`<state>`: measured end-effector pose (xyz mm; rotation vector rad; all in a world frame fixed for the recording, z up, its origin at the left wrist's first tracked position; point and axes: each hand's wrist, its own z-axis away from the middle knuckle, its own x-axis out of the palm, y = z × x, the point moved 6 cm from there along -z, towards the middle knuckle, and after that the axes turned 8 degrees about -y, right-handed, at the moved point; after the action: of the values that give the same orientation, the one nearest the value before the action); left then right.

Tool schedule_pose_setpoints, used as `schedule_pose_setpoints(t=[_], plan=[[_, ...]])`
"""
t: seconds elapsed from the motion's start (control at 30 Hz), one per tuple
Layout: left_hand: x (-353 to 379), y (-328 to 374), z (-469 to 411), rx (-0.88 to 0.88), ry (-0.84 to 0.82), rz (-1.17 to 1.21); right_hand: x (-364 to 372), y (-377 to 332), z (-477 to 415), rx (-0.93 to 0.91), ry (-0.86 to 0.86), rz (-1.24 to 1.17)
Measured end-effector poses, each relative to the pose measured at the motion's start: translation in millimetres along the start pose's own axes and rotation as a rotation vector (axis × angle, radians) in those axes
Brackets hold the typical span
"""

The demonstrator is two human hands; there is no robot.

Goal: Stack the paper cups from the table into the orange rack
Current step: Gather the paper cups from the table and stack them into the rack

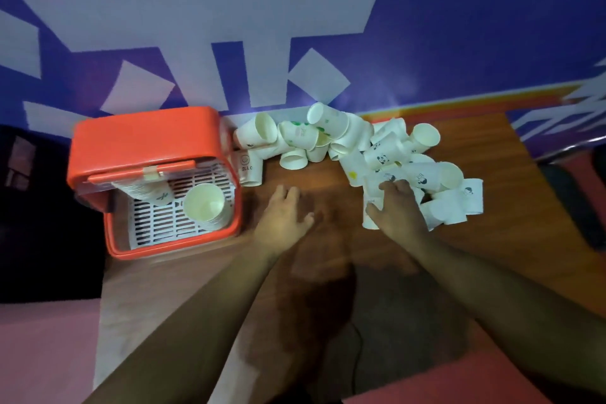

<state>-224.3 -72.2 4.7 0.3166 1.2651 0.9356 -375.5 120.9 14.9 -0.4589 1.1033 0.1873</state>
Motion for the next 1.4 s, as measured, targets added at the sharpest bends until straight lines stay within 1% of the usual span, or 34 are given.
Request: schedule_pose_setpoints(t=[0.13,0.23,0.3,0.37,0.4,0.5,0.57,0.6,0.7,0.77,0.8,0.87,0.9,0.93,1.0,1.03,1.07,1.1,1.13,1.2,1.27,1.33,1.4], plan=[[49.8,33.8,-54.1,0.012,-0.158,-0.002,1.3,44.2,-6.9,0.093,-0.001,0.000],[92.0,53.9,-84.3,-0.001,-0.271,0.021,13.8,62.6,-14.8,0.122,-0.078,-0.070],[118.6,61.2,-97.9,-0.039,-0.331,0.006,27.6,65.7,-19.0,0.058,-0.135,-0.132],[137.6,64.9,-105.8,-0.073,-0.346,0.031,44.0,65.3,-20.8,-0.014,-0.199,-0.218],[143.2,65.5,-107.5,-0.097,-0.347,0.065,50.1,66.4,-21.6,-0.013,-0.231,-0.278],[146.4,58.5,-106.3,-0.142,-0.329,0.241,55.2,74.9,-26.7,0.107,-0.271,-0.494],[137.4,52.1,-102.8,-0.104,-0.289,0.381,50.0,76.3,-29.5,0.144,-0.307,-0.642],[130.7,48.9,-98.9,-0.066,-0.276,0.406,46.6,74.7,-29.2,0.156,-0.345,-0.752],[112.4,45.9,-76.4,0.074,-0.324,0.404,35.1,67.8,-26.3,0.266,-0.473,-1.133],[102.3,42.1,-67.4,0.159,-0.312,0.340,27.4,62.3,-27.0,0.286,-0.550,-1.246],[96.7,40.6,-65.4,0.183,-0.257,0.323,24.6,58.8,-27.6,0.264,-0.589,-1.260],[83.6,39.6,-65.0,0.178,-0.079,0.317,21.7,53.0,-29.5,0.232,-0.613,-1.221],[78.5,38.5,-64.7,0.149,-0.009,0.321,19.7,52.6,-31.7,0.230,-0.565,-1.173],[75.3,36.3,-63.3,0.116,0.036,0.326,16.2,55.0,-35.5,0.239,-0.469,-1.093],[74.2,31.5,-57.1,0.033,0.032,0.372,6.7,66.1,-46.1,0.251,-0.209,-0.803],[75.8,28.5,-54.6,0.004,0.014,0.447,0.9,69.1,-49.1,0.252,-0.105,-0.651],[76.6,25.9,-52.2,-0.021,0.006,0.541,-1.5,69.4,-50.5,0.245,-0.056,-0.549],[76.3,24.3,-48.9,-0.042,0.014,0.622,0.9,67.2,-51.9,0.224,-0.063,-0.496],[74.5,22.8,-45.5,-0.070,0.034,0.666,6.1,61.9,-53.0,0.182,-0.113,-0.455],[72.7,16.5,-39.0,-0.113,0.061,0.699,23.8,50.5,-53.6,0.087,-0.245,-0.365],[71.8,5.5,-31.9,-0.135,0.080,0.715,40.5,44.3,-50.8,0.024,-0.316,-0.306],[67.9,-4.1,-23.4,-0.159,0.101,0.708,51.9,40.4,-47.3,-0.002,-0.330,-0.294],[62.3,-11.4,-13.8,-0.183,0.129,0.714,51.2,31.9,-41.3,-0.043,-0.318,-0.331]])
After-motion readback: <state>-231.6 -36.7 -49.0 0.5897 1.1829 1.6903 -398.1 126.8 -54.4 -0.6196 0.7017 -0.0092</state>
